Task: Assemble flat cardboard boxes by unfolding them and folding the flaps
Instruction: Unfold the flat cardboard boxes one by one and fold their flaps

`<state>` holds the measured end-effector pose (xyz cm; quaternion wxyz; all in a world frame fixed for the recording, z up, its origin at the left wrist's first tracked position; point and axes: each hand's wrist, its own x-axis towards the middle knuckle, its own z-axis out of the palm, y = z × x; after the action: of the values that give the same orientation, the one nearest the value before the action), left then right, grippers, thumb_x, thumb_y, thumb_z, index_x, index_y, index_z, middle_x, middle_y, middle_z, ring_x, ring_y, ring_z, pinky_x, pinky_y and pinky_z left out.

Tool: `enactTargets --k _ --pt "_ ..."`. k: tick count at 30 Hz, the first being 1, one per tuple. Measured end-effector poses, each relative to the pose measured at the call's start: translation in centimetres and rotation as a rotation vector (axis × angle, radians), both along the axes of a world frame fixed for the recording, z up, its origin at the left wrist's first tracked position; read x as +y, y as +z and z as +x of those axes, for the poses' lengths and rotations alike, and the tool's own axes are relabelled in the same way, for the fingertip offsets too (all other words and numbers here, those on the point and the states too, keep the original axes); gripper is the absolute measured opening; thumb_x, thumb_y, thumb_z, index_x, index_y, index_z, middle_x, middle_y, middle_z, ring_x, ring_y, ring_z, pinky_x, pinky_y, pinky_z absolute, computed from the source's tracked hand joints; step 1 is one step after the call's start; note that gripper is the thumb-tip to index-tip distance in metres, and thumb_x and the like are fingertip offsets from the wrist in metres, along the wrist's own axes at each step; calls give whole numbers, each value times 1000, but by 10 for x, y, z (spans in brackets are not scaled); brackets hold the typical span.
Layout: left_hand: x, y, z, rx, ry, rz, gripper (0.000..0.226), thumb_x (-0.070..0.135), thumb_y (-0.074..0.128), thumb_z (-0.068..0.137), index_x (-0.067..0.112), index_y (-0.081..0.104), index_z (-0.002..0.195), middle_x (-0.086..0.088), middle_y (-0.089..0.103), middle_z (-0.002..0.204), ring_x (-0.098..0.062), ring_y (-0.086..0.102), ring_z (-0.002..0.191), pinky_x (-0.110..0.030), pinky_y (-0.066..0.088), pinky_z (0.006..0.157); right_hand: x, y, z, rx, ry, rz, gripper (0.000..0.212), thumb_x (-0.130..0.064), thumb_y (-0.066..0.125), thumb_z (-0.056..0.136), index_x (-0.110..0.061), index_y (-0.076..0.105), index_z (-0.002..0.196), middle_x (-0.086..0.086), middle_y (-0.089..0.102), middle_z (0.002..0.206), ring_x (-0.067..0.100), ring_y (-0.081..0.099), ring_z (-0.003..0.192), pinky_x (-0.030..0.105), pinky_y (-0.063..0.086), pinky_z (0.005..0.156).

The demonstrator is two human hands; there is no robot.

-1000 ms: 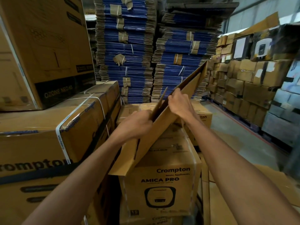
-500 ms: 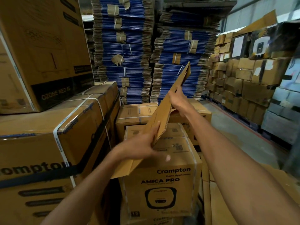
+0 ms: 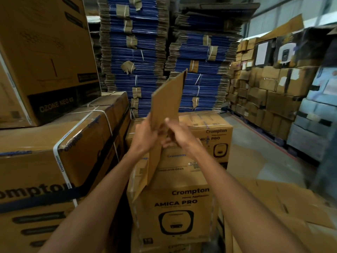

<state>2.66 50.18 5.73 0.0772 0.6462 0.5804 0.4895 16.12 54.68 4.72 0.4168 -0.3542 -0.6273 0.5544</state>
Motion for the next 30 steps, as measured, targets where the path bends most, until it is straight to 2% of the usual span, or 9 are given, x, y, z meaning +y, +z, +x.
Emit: enactTargets --k 3,5,8,10,15,18,21,27,30 --pt "11 11 -11 -263 125 -4 37 5 60 96 19 55 130 7 64 103 -14 64 97 -33 57 88 -29 -23 -6 -159 185 -156 66 -53 42 105 7 66 116 21 74 105 26 70 65 36 60 62" --pt "20 1 -18 -528 214 8 32 2 61 93 16 54 121 0 63 108 -24 63 108 -41 55 96 -43 -42 -10 -161 308 -348 78 -65 42 99 -1 51 142 24 63 134 31 75 75 39 63 65" --pt "16 -30 -9 -1031 209 4 35 -4 59 95 12 48 124 -4 64 105 -23 66 99 -37 58 77 -45 -72 -15 126 185 -485 88 -79 46 84 -34 27 158 18 43 154 39 74 93 48 63 77" --pt "8 -54 6 -1283 141 -14 35 -5 56 97 11 48 127 -8 66 104 -22 68 93 -35 59 70 -43 -91 -14 406 24 -551 95 -80 50 76 -26 38 153 17 54 141 39 74 95 54 61 83" --pt "-10 -129 43 -1607 148 -98 25 -6 54 99 9 55 119 -13 67 113 -24 68 95 -40 59 76 -46 -142 4 706 -311 -629 75 -68 55 87 -20 46 144 17 60 131 37 69 104 54 58 89" --pt "-25 -170 57 -1678 169 -147 34 -1 60 98 9 54 130 -13 67 124 -25 66 104 -49 56 92 -42 -170 30 768 -572 -717 64 -55 49 100 -21 36 152 17 49 148 40 48 133 56 44 103" --pt "-35 -194 59 -1681 194 -245 42 8 62 99 12 49 139 -12 64 126 -29 64 111 -48 55 90 -37 -195 59 786 -667 -781 61 -51 46 103 -22 33 155 16 40 156 40 36 144 55 39 108" --pt "-50 -207 45 -1692 115 -347 31 10 63 99 17 53 128 -10 69 111 -30 67 102 -45 61 78 -35 -205 82 662 -691 -754 31 -31 57 103 -16 51 129 14 61 130 25 61 94 32 49 60" --pt "-52 -207 39 -1627 73 -329 38 3 64 97 16 52 131 -12 70 112 -33 70 102 -46 64 75 -35 -206 90 683 -677 -730 40 -36 60 101 -13 52 132 12 65 115 22 60 87 29 47 58"
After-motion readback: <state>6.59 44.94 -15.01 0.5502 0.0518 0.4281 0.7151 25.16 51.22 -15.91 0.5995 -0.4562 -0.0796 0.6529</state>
